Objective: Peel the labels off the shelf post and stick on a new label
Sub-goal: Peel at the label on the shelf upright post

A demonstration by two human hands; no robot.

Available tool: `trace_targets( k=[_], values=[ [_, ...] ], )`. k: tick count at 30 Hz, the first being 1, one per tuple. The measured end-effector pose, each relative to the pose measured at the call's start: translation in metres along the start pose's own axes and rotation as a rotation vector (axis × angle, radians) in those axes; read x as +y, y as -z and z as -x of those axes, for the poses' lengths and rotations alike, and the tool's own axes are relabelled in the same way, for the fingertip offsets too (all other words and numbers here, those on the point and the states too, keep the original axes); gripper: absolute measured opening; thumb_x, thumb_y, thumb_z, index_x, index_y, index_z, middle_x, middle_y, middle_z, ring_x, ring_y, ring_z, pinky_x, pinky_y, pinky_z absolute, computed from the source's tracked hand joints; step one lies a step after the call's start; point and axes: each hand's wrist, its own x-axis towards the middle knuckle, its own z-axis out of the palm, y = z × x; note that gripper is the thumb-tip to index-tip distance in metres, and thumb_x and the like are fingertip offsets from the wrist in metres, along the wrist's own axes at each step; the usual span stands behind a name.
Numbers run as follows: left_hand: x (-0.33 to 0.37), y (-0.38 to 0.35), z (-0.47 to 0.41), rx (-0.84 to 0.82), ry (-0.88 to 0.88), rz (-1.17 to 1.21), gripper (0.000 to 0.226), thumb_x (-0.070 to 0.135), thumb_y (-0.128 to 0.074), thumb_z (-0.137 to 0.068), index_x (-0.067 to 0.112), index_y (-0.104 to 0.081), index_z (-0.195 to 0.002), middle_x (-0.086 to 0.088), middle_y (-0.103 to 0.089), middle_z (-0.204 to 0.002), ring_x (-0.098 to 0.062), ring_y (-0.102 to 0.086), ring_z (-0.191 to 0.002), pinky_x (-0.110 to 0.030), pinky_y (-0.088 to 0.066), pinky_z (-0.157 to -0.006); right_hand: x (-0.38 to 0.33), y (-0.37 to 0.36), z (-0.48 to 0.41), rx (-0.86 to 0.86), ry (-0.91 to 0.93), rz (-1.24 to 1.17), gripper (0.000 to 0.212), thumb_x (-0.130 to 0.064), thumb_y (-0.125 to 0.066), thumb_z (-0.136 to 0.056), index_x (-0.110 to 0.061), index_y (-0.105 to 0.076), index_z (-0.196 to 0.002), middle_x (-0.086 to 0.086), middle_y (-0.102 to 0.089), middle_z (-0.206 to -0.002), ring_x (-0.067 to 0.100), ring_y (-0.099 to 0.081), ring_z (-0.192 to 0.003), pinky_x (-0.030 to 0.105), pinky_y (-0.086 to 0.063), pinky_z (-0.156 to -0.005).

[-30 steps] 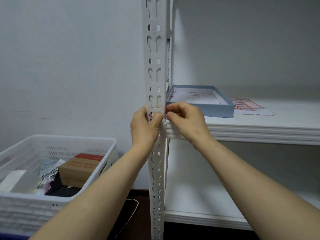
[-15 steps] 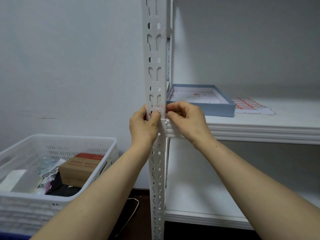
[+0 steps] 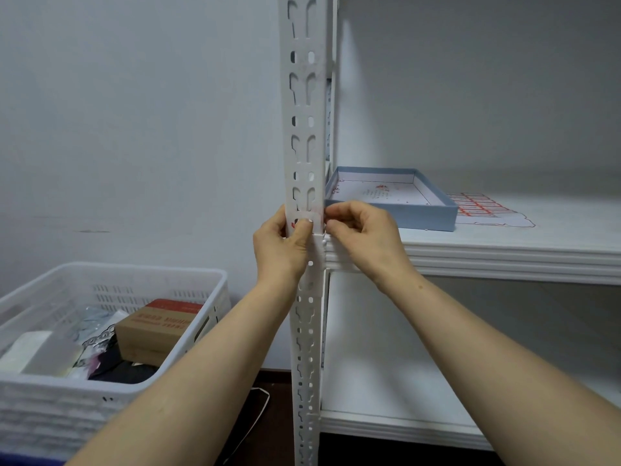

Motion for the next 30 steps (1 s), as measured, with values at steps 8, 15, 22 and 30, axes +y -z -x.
trace_targets(
  k=[8, 15, 22, 30],
  values=[
    [-0.0001, 0.0032, 0.0018, -0.007, 0.084, 0.067, 0.027, 0.006, -0.054, -0.086, 0.027, -0.070, -0.082, 0.001, -0.065, -0.081, -0.007, -0.053, -0.069, -0.017, -0.047, -0.065, 0.0005, 0.0000, 0.0003, -0.008, 0.006, -0.018, 0.018, -0.006, -0.060, -0.085, -0.014, -0.068, -0.098, -0.007, -0.067, -0.086, 0.007, -0.062, -0.081, 0.024, -0.051, -0.086],
    [0.0017, -0.0007, 0.0024, 0.023, 0.088, 0.075, 0.029, 0.003, -0.054, -0.086, 0.026, -0.067, -0.075, 0.002, -0.064, -0.073, -0.010, -0.052, -0.067, -0.020, -0.046, -0.062, 0.0002, -0.0004, 0.0001, 0.001, 0.010, -0.020, 0.018, -0.006, -0.060, -0.084, -0.013, -0.069, -0.098, -0.008, -0.066, -0.085, 0.008, -0.063, -0.083, 0.023, -0.051, -0.086],
    [0.0022, -0.0008, 0.0027, 0.017, 0.114, 0.095, 0.021, 0.007, -0.056, -0.086, 0.021, -0.069, -0.079, 0.001, -0.065, -0.074, -0.009, -0.054, -0.065, -0.020, -0.047, -0.062, -0.0008, 0.0005, 0.0012, -0.015, 0.013, -0.020, 0.019, -0.006, -0.059, -0.085, -0.012, -0.068, -0.101, -0.007, -0.066, -0.088, 0.009, -0.063, -0.085, 0.020, -0.050, -0.085],
    [0.0031, -0.0034, 0.0028, 0.046, 0.083, 0.091, 0.021, 0.000, -0.053, -0.085, 0.014, -0.069, -0.084, 0.005, -0.060, -0.065, 0.001, -0.047, -0.050, -0.010, -0.042, -0.050, 0.0000, 0.0009, 0.0015, -0.008, 0.028, 0.008, 0.020, -0.007, -0.059, -0.085, -0.013, -0.068, -0.103, -0.006, -0.067, -0.091, 0.009, -0.063, -0.087, 0.023, -0.052, -0.088]
  ],
)
